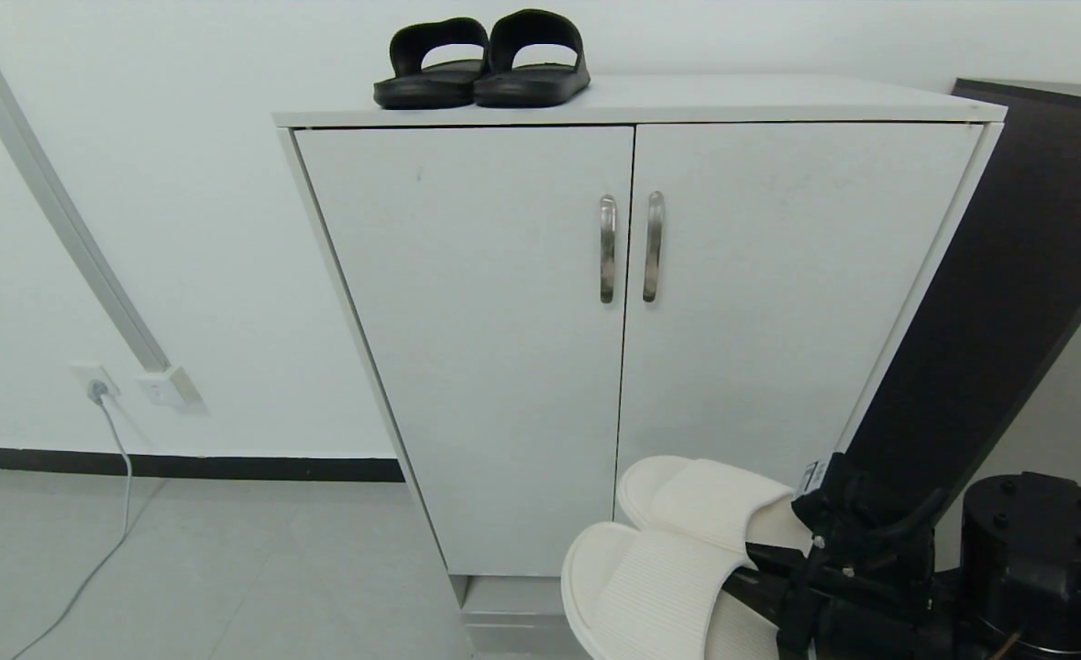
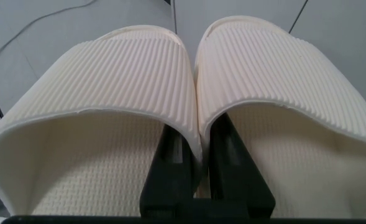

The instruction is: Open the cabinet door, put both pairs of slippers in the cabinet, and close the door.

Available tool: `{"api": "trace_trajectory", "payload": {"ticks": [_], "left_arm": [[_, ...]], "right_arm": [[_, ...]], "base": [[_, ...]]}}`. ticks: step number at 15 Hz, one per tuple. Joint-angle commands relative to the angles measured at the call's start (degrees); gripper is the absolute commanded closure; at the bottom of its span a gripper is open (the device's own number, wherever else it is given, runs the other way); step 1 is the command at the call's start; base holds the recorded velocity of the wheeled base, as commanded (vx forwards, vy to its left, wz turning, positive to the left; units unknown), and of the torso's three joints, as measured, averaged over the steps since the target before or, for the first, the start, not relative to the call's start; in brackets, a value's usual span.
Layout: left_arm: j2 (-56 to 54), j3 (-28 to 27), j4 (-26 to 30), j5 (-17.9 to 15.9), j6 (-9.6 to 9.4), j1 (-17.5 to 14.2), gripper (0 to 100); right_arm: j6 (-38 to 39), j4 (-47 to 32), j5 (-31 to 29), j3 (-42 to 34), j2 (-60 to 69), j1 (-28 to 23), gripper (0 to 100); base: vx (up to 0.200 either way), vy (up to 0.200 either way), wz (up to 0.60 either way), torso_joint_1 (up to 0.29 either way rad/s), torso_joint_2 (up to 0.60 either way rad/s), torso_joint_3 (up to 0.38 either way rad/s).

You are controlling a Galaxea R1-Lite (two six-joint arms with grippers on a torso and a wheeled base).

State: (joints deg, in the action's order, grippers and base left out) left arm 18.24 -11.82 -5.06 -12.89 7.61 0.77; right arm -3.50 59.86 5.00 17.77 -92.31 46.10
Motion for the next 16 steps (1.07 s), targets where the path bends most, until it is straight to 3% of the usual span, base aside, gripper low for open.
{"api": "trace_trajectory", "payload": {"ticks": [1, 5, 8, 10, 13, 14, 15, 16], "left_arm": [[10.68, -1.45, -1.97, -5.57, 0.22, 0.02, 0], [22.72, -4.79, -7.69, -10.05, 0.22, 0.02, 0], [33.71, -5.58, -15.60, -10.14, 0.22, 0.55, 0], [38.45, -6.19, -20.08, -10.14, 0.39, 3.36, 0], [43.29, -11.03, -23.15, -10.05, 3.03, 17.34, 0], [44.34, -12.43, -23.15, -9.70, 4.08, 19.97, 0], [47.59, -16.30, -23.15, -9.53, 6.54, 24.63, 0], [49.53, -18.59, -23.15, -9.53, 7.95, 26.83, 0]], "right_arm": [[-0.02, 0.35, 0.01, -0.64, 0.02, 0.21, 100], [-0.02, 0.53, 0.10, -0.99, -0.15, 0.48, 100], [-0.02, 0.53, 0.10, -1.34, -0.33, 0.48, 100], [-0.90, 0.53, 0.01, -1.87, -0.51, 0.57, 100], [-1.60, 0.53, 0.10, -1.87, -0.59, 0.57, 100], [-1.51, 0.53, 0.10, -1.69, -0.59, 0.57, 100], [-1.60, 0.53, 0.01, -1.69, -0.51, 0.57, 100], [-1.60, 0.53, 0.01, -1.78, -0.42, 0.57, 100]], "base": [[0.000, 0.000, 0.00, 0.000, 0.00, 0.000], [0.000, 0.000, 0.00, 0.000, 0.00, 0.000], [0.000, 0.000, 0.00, 0.000, 0.00, 0.000], [0.000, 0.000, 0.00, 0.000, 0.00, 0.000], [0.000, 0.000, 0.00, 0.000, 0.00, 0.000], [0.000, 0.000, 0.00, 0.000, 0.00, 0.000], [0.000, 0.000, 0.00, 0.000, 0.00, 0.000], [0.000, 0.000, 0.00, 0.000, 0.00, 0.000]]}}
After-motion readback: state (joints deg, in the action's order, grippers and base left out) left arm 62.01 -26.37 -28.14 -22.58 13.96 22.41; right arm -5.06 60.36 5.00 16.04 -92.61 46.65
